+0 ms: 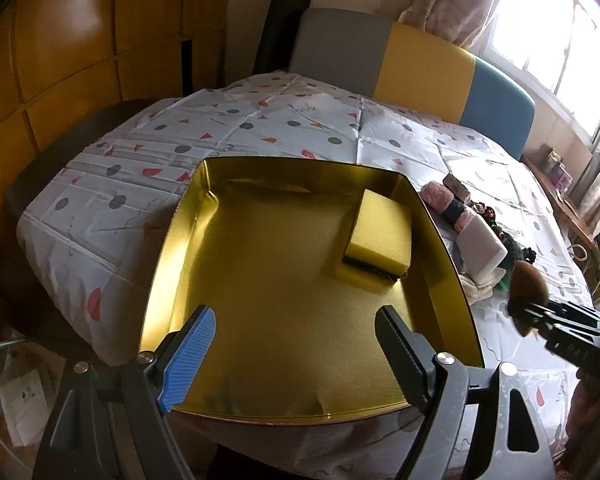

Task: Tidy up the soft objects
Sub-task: 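Carry the brown egg sponge into the gold tray and open the right gripper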

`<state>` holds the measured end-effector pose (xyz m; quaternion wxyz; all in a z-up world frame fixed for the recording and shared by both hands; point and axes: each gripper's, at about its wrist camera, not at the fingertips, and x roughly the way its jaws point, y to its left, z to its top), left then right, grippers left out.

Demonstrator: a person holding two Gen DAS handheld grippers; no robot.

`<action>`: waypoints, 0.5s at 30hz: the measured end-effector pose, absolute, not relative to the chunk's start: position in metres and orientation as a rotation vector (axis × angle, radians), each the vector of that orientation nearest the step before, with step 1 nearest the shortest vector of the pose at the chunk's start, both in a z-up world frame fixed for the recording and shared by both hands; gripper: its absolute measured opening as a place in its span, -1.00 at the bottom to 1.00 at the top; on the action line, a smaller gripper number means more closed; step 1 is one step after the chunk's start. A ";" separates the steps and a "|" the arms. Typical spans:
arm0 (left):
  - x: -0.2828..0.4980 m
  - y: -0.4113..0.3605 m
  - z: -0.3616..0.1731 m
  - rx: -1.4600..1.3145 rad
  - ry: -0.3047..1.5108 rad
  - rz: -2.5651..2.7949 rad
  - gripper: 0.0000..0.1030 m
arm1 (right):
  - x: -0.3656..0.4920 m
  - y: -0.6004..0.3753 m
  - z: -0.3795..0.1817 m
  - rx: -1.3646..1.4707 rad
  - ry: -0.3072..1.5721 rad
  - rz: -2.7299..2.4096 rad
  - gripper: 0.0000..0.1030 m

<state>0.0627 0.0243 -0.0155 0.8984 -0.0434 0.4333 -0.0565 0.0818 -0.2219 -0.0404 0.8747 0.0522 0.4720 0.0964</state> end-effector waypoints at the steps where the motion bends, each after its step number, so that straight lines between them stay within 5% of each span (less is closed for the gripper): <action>1: 0.063 0.026 -0.015 -0.089 0.894 -0.113 0.62 | 0.084 -0.213 -0.040 0.106 0.985 0.220 -0.26; 15: 0.062 0.061 -0.016 -0.129 0.890 -0.050 0.62 | 0.136 -0.117 -0.068 -0.053 1.064 0.330 -0.13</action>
